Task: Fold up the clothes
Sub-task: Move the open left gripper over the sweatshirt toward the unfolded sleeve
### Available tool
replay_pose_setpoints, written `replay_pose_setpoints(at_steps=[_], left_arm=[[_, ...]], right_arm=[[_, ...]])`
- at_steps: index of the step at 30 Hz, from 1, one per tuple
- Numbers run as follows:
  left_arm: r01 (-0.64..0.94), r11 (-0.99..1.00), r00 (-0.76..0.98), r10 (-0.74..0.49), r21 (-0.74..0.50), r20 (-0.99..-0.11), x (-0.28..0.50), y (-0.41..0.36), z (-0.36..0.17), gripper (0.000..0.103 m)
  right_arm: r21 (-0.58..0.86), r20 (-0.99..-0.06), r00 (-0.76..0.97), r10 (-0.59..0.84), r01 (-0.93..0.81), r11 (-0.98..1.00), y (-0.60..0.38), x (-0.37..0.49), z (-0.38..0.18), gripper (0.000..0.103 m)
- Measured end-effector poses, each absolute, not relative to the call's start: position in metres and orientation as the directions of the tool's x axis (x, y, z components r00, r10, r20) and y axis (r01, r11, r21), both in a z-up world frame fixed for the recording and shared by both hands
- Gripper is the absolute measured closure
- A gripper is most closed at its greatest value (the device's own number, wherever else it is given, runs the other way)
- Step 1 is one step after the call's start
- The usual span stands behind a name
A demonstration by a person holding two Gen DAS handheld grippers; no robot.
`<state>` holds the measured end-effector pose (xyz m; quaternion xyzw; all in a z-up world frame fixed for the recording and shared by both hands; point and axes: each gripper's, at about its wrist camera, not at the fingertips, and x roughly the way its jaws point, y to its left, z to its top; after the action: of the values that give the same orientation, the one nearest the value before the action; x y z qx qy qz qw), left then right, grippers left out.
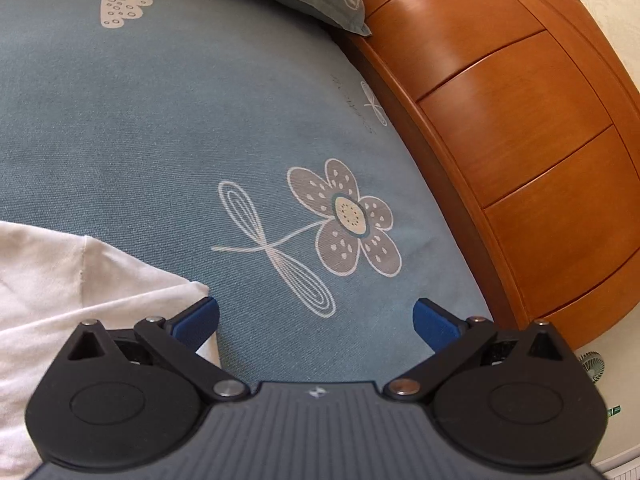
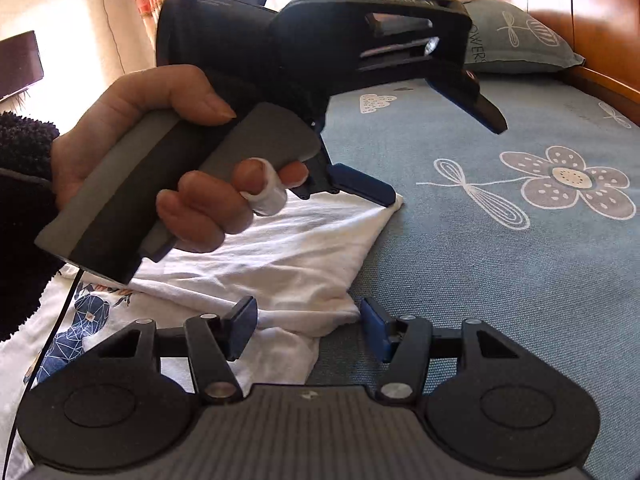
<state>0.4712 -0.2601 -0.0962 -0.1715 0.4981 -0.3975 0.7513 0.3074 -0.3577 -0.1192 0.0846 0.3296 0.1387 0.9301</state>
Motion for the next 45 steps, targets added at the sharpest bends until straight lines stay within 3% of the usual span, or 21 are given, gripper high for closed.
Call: replay_pose_setpoints(at_steps=[10, 13, 21, 25, 34, 36, 41, 45], left_arm=[[0.393, 0.644, 0.193, -0.756, -0.656, -0.626, 0.459, -0.235, -0.111, 0.001], [0.383, 0.649, 0.186, -0.751, -0.657, -0.634, 0.463, -0.247, -0.105, 0.001], [0.391, 0.654, 0.203, -0.748, -0.648, -0.632, 0.421, -0.193, -0.078, 0.001], [0.341, 0.667, 0.177, -0.738, -0.663, -0.651, 0.412, -0.183, -0.096, 0.001], [0.374, 0.583, 0.088, -0.797, -0.722, -0.598, 0.413, -0.241, -0.102, 0.001], [0.433, 0.584, 0.143, -0.797, -0.687, -0.587, 0.407, -0.237, -0.088, 0.001], [0.389, 0.57, 0.2, -0.819, -0.724, -0.538, 0.41, -0.194, -0.07, 0.001], [0.3, 0.634, 0.175, -0.771, -0.713, -0.612, 0.413, -0.184, -0.098, 0.001]], right_arm=[[0.291, -0.563, 0.768, 0.307, -0.164, 0.943, -0.38, 0.289, -0.102, 0.031], [0.289, -0.578, 0.759, 0.299, -0.153, 0.945, -0.382, 0.293, -0.099, 0.02], [0.285, -0.62, 0.742, 0.255, -0.09, 0.954, -0.403, 0.285, -0.095, 0.004], [0.264, -0.637, 0.73, 0.247, -0.095, 0.96, -0.403, 0.29, -0.1, 0.003], [0.242, -0.654, 0.718, 0.238, -0.1, 0.965, -0.401, 0.295, -0.104, 0.001], [0.239, -0.657, 0.719, 0.228, -0.088, 0.967, -0.403, 0.295, -0.105, 0.0], [0.284, -0.636, 0.728, 0.256, -0.088, 0.955, -0.411, 0.29, -0.101, 0.0], [0.289, -0.626, 0.734, 0.263, -0.096, 0.953, -0.409, 0.289, -0.098, 0.0]])
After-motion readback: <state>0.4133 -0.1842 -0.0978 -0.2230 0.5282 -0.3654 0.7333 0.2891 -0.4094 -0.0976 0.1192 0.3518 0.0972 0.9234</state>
